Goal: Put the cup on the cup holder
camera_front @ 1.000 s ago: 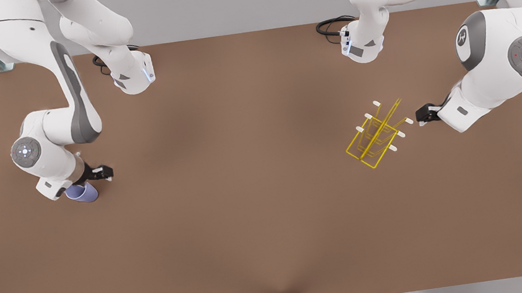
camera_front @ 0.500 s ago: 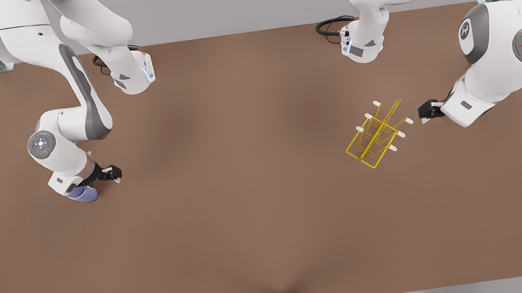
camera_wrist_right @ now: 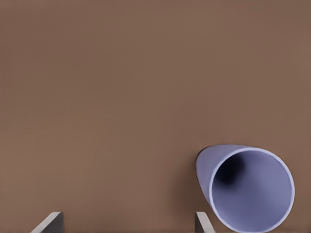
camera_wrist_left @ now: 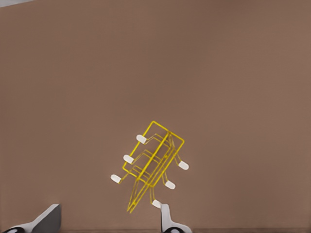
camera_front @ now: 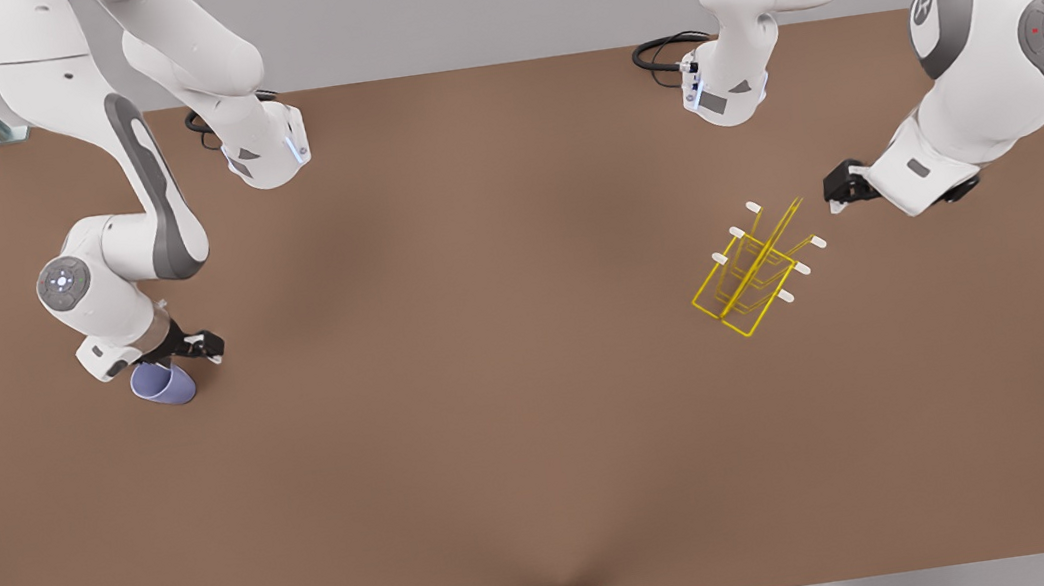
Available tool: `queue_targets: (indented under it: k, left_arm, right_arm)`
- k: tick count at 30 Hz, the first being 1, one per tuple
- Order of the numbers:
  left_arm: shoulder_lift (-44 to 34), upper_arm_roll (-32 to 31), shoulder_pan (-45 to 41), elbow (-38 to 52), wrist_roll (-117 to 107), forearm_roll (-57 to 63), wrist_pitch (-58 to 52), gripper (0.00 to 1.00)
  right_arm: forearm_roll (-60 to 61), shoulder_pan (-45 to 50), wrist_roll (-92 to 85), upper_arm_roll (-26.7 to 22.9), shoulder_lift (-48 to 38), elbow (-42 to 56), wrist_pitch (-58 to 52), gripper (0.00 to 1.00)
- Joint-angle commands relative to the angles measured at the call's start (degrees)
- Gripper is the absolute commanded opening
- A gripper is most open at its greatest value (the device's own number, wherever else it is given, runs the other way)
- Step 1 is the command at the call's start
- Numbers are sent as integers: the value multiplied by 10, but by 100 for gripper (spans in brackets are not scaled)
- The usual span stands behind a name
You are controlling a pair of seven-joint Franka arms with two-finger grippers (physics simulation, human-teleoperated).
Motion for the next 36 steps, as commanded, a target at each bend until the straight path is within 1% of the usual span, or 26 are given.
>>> queue_targets:
  k: [1, 11, 16, 20, 25, 26, 28, 36]
  left_arm:
    - [11, -1, -1, 1, -2, 21, -2, 100]
    - [8, -5, -3, 2, -3, 20, 0, 100]
    - [11, -3, -1, 2, -2, 21, 11, 100]
    - [12, -3, -1, 2, -3, 22, 11, 100]
    - [12, -2, -1, 2, -2, 22, 11, 100]
    - [12, -2, -1, 2, -2, 22, 11, 100]
    - [12, -2, 0, 2, -3, 22, 11, 100]
    - [12, -4, -2, 3, -2, 24, 13, 100]
  right_arm:
    - [0, 2, 30, 1, 1, 0, 8, 100]
    - [-10, -40, -37, 1, -2, -13, 10, 100]
    - [-28, -52, -84, 3, 13, -11, 49, 100]
    - [-38, -66, -118, 12, 27, -10, 61, 100]
    - [-45, -70, -118, 13, 33, -10, 66, 100]
    - [-47, -77, -118, 16, 38, -9, 69, 100]
    - [-49, -106, -119, 47, 40, -9, 69, 100]
    - [-52, -114, -118, 52, 58, -8, 78, 100]
